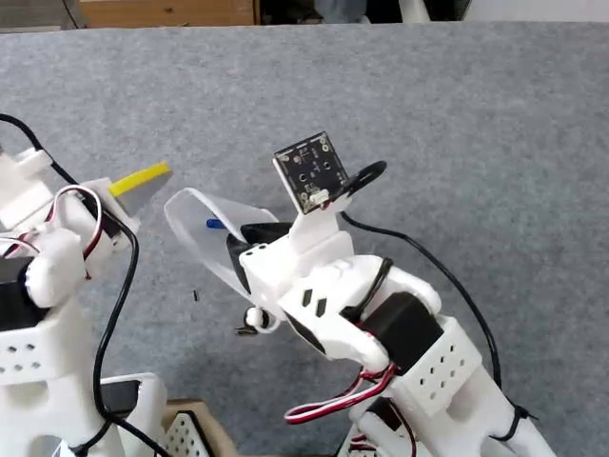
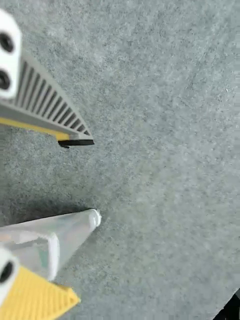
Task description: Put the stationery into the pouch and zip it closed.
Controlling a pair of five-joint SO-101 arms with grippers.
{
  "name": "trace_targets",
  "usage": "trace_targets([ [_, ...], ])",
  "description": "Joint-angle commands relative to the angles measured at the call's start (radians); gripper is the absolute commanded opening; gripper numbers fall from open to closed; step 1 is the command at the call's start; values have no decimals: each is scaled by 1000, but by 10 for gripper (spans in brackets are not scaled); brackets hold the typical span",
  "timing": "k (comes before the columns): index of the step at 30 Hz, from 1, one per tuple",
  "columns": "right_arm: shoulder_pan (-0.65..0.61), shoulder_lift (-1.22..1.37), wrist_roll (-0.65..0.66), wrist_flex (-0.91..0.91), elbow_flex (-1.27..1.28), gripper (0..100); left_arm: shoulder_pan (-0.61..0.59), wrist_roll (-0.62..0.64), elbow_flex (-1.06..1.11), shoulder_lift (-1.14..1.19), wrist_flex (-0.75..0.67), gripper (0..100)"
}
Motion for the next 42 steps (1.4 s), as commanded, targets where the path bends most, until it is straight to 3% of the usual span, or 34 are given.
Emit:
trace_targets([
  [1,34,5,9,0,-45,12,-1,-71,10,-9,14,430],
  [6,57,5,9,0,-45,12,5,-130,74,-9,14,430],
  [16,57,5,9,0,-45,12,151,-163,91,-3,14,417],
  [24,57,5,6,6,-110,12,232,-169,193,-3,-81,262],
  [35,57,5,9,8,-108,12,236,-161,255,0,-187,29],
  [39,57,5,11,6,-110,13,282,-152,255,0,-187,28],
  [42,57,-10,11,8,-130,15,292,-71,249,0,-210,28],
])
